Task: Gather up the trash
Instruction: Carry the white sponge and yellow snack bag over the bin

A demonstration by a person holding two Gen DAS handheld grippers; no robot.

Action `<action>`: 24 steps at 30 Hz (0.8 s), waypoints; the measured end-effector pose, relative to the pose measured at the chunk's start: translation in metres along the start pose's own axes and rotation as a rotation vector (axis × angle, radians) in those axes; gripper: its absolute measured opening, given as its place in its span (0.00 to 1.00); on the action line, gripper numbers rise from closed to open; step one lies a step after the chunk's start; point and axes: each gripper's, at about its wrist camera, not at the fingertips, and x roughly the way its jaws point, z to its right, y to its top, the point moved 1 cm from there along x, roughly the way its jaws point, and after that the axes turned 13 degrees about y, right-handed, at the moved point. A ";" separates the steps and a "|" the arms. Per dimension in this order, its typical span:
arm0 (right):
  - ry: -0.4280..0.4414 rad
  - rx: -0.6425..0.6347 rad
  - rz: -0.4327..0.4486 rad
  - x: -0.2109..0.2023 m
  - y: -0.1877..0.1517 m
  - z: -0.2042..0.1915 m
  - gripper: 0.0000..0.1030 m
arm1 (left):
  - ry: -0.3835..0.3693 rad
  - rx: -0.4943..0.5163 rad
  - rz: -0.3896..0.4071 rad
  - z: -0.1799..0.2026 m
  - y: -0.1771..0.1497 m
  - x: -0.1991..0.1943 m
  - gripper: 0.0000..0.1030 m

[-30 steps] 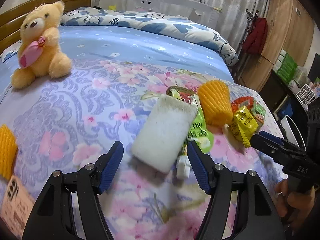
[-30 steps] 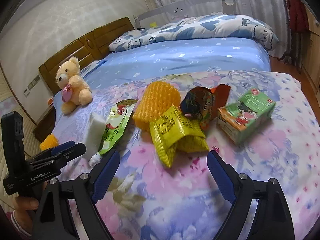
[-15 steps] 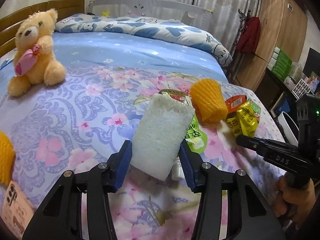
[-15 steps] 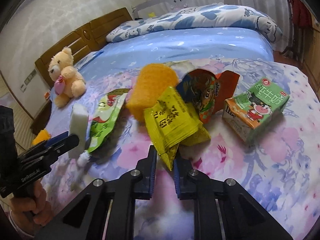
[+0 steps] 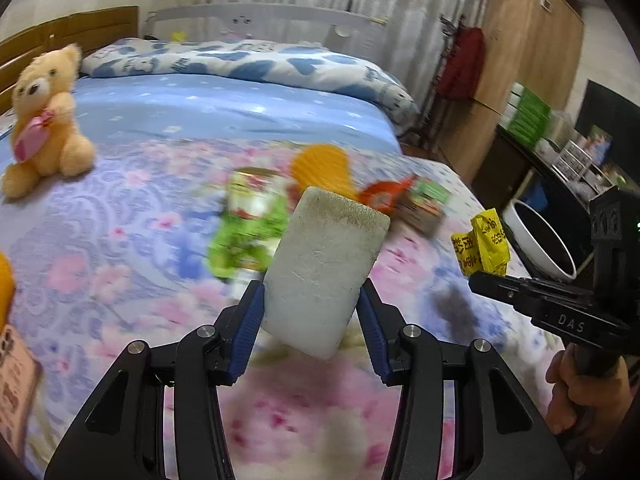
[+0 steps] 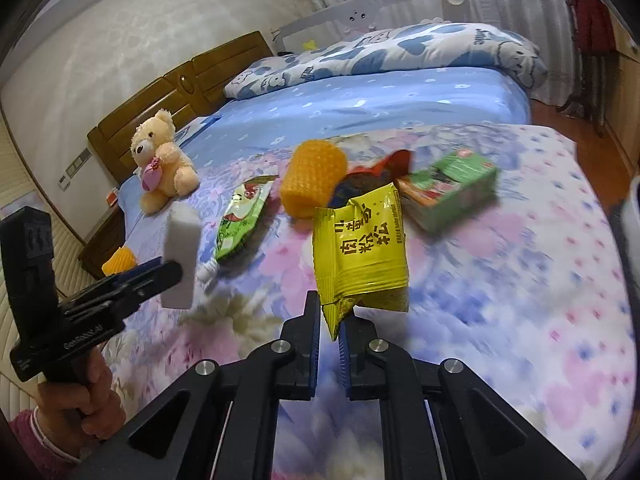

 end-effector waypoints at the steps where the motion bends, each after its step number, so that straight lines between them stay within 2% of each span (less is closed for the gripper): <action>1: -0.006 0.007 0.004 -0.007 -0.003 0.003 0.08 | -0.008 0.008 -0.002 0.007 -0.001 0.000 0.45; 10: -0.073 0.078 0.062 -0.067 -0.028 0.034 0.08 | -0.095 0.110 -0.001 0.080 -0.005 -0.007 0.45; 24: -0.150 0.134 0.139 -0.138 -0.042 0.072 0.08 | -0.171 0.230 0.000 0.163 -0.001 -0.014 0.45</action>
